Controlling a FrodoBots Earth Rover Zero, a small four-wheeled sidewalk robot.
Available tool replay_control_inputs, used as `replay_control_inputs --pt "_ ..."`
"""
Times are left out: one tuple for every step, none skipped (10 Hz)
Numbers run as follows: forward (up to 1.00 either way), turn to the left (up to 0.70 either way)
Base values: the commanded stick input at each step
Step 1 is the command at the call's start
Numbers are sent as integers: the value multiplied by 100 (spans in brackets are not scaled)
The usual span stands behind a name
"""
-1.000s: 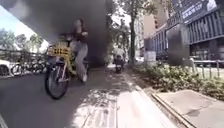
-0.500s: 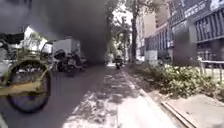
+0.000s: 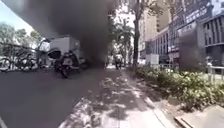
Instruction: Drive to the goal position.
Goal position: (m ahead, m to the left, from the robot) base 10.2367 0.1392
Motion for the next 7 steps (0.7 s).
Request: replay_control_inputs --pt "70 0" --pt "70 0" --pt "70 0" --pt "70 0" --pt "70 0" --pt "70 0" --pt "70 0"
